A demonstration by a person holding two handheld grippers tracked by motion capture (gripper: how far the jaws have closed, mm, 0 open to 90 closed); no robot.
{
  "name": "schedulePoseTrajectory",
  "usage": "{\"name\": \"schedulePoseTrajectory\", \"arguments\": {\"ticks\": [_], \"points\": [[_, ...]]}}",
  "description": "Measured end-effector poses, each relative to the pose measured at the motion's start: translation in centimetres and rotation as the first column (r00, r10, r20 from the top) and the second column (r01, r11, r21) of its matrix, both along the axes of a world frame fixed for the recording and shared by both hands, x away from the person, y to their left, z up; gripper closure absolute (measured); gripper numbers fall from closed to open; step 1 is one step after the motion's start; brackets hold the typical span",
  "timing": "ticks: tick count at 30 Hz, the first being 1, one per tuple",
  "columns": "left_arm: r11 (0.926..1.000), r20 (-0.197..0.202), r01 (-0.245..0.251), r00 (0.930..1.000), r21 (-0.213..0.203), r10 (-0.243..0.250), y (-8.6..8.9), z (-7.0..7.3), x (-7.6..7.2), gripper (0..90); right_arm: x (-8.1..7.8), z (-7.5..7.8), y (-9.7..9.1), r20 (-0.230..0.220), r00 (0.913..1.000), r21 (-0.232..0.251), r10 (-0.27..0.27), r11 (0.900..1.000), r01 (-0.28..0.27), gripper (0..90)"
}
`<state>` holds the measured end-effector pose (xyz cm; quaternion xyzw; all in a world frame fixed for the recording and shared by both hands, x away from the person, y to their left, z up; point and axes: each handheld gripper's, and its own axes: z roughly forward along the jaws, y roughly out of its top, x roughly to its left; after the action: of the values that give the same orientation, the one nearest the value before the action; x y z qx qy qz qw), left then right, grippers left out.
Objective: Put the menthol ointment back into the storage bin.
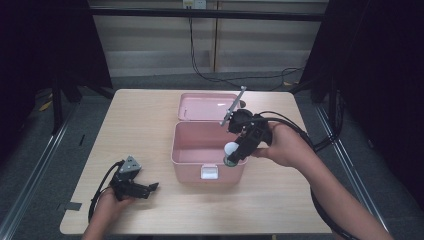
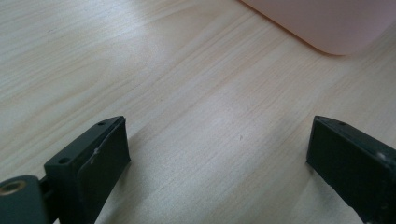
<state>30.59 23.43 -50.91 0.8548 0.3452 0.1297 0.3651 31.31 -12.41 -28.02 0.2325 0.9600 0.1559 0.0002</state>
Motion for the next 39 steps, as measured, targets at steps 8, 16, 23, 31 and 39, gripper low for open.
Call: {"name": "schedulePoseTrajectory", "arguments": {"ticks": [8, 16, 23, 31, 39], "points": [[1.0000, -0.001, 0.000, 1.0000, 0.000, 0.000, 0.0, 0.0, 0.0, 5.4, 2.3, -0.2, 0.5, 0.011, 0.9991, -0.005, -0.041, 0.9991, 0.041, 50.9], [1.0000, -0.004, 0.002, 1.0000, 0.002, -0.002, 0.0, 0.0, 0.0, 5.4, 4.5, -1.4, 0.6, 0.008, 0.9945, -0.034, -0.104, 0.9939, 0.105, 50.9], [1.0000, -0.004, 0.002, 1.0000, 0.002, -0.002, 0.0, 0.0, 0.0, 5.4, 6.0, -2.3, 0.9, 0.012, 0.9894, -0.044, -0.144, 0.9885, 0.145, 50.8], [1.0000, -0.004, 0.002, 1.0000, 0.002, -0.002, 0.0, 0.0, 0.0, 5.4, 7.1, -3.6, 1.4, 0.015, 0.9849, -0.042, -0.172, 0.9841, 0.173, 50.8], [1.0000, -0.005, 0.005, 1.0000, -0.001, -0.005, 0.0, 0.0, 0.0, 5.4, 7.9, -5.3, 1.6, 0.014, 0.9790, -0.054, -0.203, 0.9775, 0.204, 50.9]]}}
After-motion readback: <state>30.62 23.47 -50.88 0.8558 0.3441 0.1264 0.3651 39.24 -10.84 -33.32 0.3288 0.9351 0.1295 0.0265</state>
